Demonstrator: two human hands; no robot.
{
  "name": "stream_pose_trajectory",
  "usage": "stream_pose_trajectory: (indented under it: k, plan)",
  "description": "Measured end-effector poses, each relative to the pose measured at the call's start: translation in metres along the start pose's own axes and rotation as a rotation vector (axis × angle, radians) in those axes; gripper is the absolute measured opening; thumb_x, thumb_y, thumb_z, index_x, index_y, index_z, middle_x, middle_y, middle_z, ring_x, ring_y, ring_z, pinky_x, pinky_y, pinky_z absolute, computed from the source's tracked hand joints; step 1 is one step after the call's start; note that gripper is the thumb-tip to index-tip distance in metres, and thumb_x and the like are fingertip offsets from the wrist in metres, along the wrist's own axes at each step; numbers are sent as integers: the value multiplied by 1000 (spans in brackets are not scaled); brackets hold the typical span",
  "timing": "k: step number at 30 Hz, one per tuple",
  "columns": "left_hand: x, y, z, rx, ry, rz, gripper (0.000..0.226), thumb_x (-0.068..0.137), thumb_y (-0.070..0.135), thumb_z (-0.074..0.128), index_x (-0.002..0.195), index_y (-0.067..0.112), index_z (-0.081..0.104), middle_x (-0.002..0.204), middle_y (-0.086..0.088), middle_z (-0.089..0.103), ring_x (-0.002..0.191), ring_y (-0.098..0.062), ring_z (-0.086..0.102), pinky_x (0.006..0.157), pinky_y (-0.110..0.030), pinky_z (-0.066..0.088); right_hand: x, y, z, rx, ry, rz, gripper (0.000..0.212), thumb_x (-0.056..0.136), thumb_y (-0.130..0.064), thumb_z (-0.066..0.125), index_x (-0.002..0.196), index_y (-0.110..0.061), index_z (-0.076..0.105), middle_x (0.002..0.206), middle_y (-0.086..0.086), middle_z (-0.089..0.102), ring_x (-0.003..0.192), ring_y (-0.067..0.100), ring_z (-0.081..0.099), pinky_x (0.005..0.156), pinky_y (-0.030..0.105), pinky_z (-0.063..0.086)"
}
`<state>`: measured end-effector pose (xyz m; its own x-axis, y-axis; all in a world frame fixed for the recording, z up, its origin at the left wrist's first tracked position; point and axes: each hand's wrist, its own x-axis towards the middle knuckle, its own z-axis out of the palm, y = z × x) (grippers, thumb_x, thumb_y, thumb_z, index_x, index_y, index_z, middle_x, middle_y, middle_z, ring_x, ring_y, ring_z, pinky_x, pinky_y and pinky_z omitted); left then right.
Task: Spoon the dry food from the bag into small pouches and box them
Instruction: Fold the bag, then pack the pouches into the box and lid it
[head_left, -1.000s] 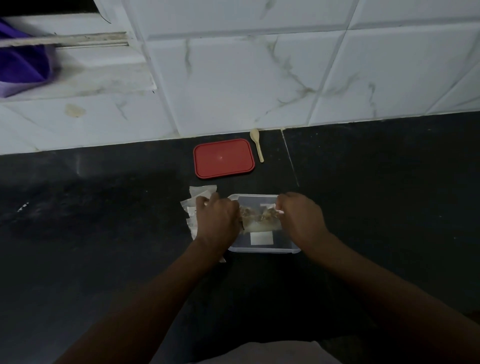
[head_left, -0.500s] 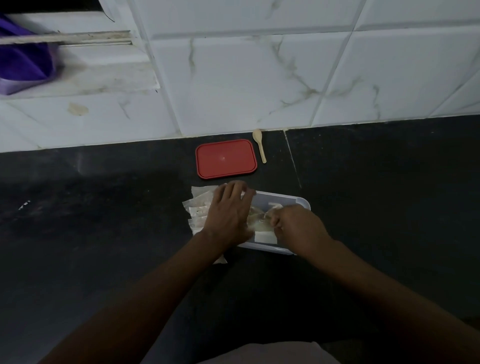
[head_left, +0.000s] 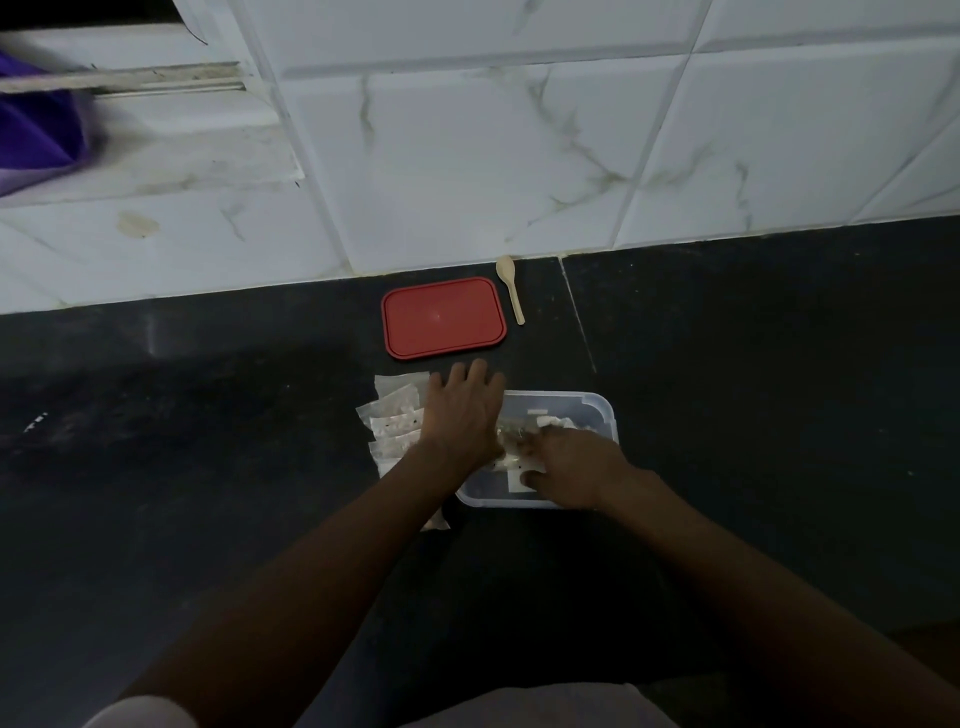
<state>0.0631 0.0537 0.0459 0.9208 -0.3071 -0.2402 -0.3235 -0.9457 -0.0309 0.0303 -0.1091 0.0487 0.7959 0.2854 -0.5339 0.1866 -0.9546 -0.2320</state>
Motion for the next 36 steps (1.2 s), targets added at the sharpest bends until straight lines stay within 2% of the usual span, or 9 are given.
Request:
stream_pose_trajectory:
  k: [4,9,13,18,23,29,31,34,36]
  plan:
    - [4,-2,-2,-31,-41,-6,82,77,52,80,142,19,43,143,-6,44,131,-27,44,109,-46,40,-4,-1,-1,25,43,15,46,98,-34,59,142,-21,54,140,4,59,129,24,55,111,46,43]
    - [2,-15,-7,-178,-102,-21,82,79,56,79,146,23,44,145,-3,47,134,-24,44,108,-45,41,-11,8,-5,28,178,74,33,96,-18,59,128,-23,67,124,1,62,110,19,62,91,35,55]
    - [0,-25,-9,-244,-137,-123,74,80,47,81,142,23,49,138,-2,52,127,-23,52,103,-45,45,-12,8,-7,30,158,100,38,93,-18,63,131,-21,64,127,3,59,113,20,61,91,36,55]
    - [-3,-22,-5,-279,-154,-274,53,83,41,81,129,23,60,123,-4,64,109,-23,63,80,-37,48,-10,0,-10,13,102,154,40,93,-23,67,131,-12,59,131,9,55,118,23,58,89,34,51]
    - [-5,-18,-1,-322,-128,-307,50,83,41,81,125,21,62,119,-4,65,106,-22,64,83,-37,51,-7,-1,-9,49,83,148,37,94,-19,66,130,-12,62,129,8,58,116,21,60,91,32,52]
    - [-19,-32,-4,-567,-53,-256,51,81,49,80,123,25,65,116,4,68,102,-13,64,81,-34,55,-9,5,-13,237,260,132,12,91,-16,63,93,-25,71,91,-6,69,85,11,67,76,30,57]
    - [-26,-39,-8,-630,-9,-247,41,86,49,76,119,28,66,113,8,68,99,-8,63,83,-34,57,-11,2,-20,360,322,106,14,91,-17,69,100,-27,73,96,-11,70,86,4,65,76,24,55]
    - [-38,-57,-16,-748,90,-288,21,95,35,69,115,27,69,112,11,69,96,-4,63,86,-30,54,-11,-12,-32,509,400,7,26,90,-18,74,114,-27,73,105,-16,70,90,-3,64,73,11,47]
    - [-44,-74,-19,-753,93,-313,15,96,28,68,111,28,70,114,10,70,95,-3,63,87,-31,55,-9,-27,-39,539,418,-77,25,91,-19,73,115,-25,74,107,-13,73,89,-5,65,75,12,50]
